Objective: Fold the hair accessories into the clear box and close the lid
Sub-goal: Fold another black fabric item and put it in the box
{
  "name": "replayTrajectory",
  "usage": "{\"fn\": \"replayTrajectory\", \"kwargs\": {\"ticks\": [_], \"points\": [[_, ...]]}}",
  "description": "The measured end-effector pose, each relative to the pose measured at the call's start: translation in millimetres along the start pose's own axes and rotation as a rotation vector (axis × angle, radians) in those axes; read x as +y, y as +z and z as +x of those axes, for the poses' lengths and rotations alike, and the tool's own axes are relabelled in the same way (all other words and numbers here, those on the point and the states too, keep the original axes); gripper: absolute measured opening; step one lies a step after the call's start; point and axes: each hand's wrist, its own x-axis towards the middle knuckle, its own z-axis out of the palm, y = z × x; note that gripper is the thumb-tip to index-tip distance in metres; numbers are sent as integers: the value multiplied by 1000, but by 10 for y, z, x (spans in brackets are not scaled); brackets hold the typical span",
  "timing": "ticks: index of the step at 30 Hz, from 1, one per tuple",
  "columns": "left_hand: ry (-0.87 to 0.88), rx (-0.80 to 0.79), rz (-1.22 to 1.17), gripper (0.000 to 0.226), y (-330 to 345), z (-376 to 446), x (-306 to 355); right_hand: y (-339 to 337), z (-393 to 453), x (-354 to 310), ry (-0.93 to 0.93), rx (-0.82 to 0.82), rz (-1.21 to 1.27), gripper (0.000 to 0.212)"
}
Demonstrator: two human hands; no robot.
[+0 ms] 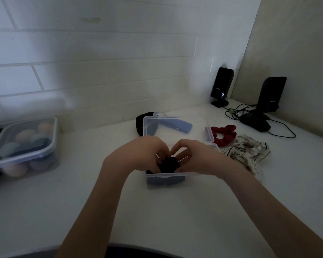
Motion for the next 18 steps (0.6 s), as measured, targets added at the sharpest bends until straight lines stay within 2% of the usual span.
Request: {"fn": "replayTrajectory", "kwargs": {"ticks": [3, 5, 10, 13, 18], "points": [[9, -8, -54, 46, 1, -13, -17, -13, -9, 25, -2, -25, 105, 39], [7, -13, -67, 46, 0, -8, -28, -22, -3, 36, -2, -36, 88, 38], [12, 14, 21, 29, 65, 66, -8, -36, -14, -52, -33, -26, -256, 35], [4, 21, 66, 18, 96, 93, 11, -30, 19, -115, -57, -51, -352, 29], [-18, -27, 128, 22, 62, 104, 29, 36, 114, -172, -68, -68, -502, 39]]}}
